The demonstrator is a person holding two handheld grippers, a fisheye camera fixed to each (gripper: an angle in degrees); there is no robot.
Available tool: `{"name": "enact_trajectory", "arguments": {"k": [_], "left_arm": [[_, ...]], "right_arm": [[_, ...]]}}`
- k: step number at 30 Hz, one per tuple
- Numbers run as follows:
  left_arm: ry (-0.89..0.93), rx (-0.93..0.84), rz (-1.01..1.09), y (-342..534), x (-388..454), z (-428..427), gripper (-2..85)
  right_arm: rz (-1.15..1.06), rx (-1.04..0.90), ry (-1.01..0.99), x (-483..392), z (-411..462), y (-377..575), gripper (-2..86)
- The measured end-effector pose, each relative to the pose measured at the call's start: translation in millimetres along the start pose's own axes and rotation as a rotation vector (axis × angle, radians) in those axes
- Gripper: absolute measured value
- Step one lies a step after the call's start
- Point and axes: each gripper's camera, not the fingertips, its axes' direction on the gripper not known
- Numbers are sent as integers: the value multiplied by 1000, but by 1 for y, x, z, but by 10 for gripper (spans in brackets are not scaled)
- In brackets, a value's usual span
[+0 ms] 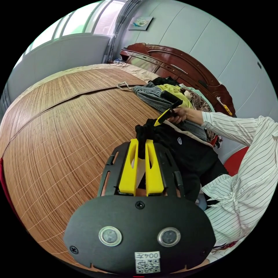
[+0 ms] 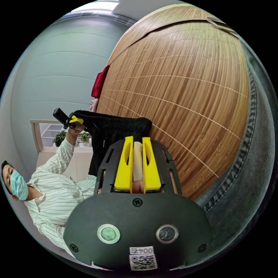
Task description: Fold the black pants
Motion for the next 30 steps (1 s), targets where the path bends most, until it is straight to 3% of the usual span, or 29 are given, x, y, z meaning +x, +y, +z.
{"name": "enact_trajectory", "arguments": {"k": [5, 10, 13, 19, 25, 30], "left_arm": [[-63, -24, -80, -19, 21, -52, 20], [-26, 142, -103, -58, 66, -169, 22], [-26, 299, -59, -92, 115, -270, 24], [-241, 482, 189, -152, 270, -461, 25], [-369, 634, 347, -151, 410, -596, 28], [-364, 679, 395, -124, 489, -679, 30]], "right_arm": [[-121, 229, 135, -108, -49, 21, 40], [-339, 454, 328, -291, -145, 63, 38], [-465, 600, 459, -410, -200, 98, 37], [-628, 877, 733, -644, -279, 177, 35], [-731, 1064, 781, -805, -318, 264, 31], [-843, 1072, 748, -894, -326, 328, 31]]}}
